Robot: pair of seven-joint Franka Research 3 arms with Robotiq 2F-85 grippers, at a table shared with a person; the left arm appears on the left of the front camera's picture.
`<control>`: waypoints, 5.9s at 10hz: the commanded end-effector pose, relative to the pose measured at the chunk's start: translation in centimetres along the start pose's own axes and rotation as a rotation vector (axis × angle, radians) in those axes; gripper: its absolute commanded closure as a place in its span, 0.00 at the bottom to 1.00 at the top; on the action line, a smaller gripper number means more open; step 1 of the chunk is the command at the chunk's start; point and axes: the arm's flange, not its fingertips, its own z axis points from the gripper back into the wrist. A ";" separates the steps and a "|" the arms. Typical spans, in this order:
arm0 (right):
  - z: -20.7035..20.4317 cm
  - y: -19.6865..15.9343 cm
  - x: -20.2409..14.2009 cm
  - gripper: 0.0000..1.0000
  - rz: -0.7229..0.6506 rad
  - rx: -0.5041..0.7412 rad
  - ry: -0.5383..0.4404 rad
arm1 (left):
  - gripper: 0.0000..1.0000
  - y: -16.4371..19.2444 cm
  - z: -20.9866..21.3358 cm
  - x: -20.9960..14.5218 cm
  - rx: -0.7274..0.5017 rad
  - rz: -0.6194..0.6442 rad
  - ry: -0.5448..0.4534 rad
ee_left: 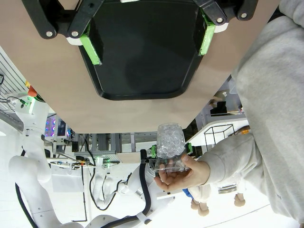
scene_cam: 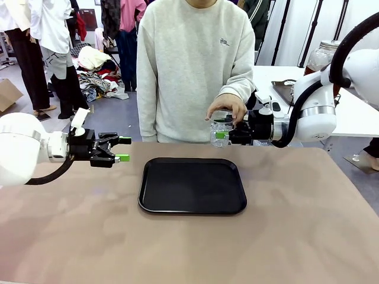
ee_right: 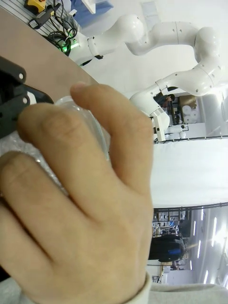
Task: Pour the drink into the iced cup.
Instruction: Open the gripper to release the iced cup you were holding.
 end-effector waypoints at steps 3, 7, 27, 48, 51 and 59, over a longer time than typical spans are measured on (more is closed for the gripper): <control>1.8 0.4 -0.3 0.00 -0.031 -0.021 0.019 | 0.00 0.0 -0.2 0.1 0.007 -0.004 -0.008; 4.5 1.5 -1.6 0.00 -0.036 -0.045 0.025 | 0.00 0.0 -0.2 0.1 0.007 -0.004 -0.008; 10.5 4.0 -4.2 0.00 -0.009 -0.097 0.031 | 0.00 0.0 -0.2 0.1 0.007 -0.004 -0.008; 10.5 4.0 -4.2 0.00 -0.009 -0.097 0.031 | 0.00 0.0 -0.2 0.1 0.007 -0.004 -0.008; 10.5 4.0 -4.2 0.00 -0.009 -0.097 0.031 | 0.00 0.0 -0.2 0.1 0.007 -0.004 -0.008; 10.5 4.0 -4.2 0.00 -0.009 -0.097 0.031 | 0.00 0.0 -0.2 0.1 0.007 -0.004 -0.008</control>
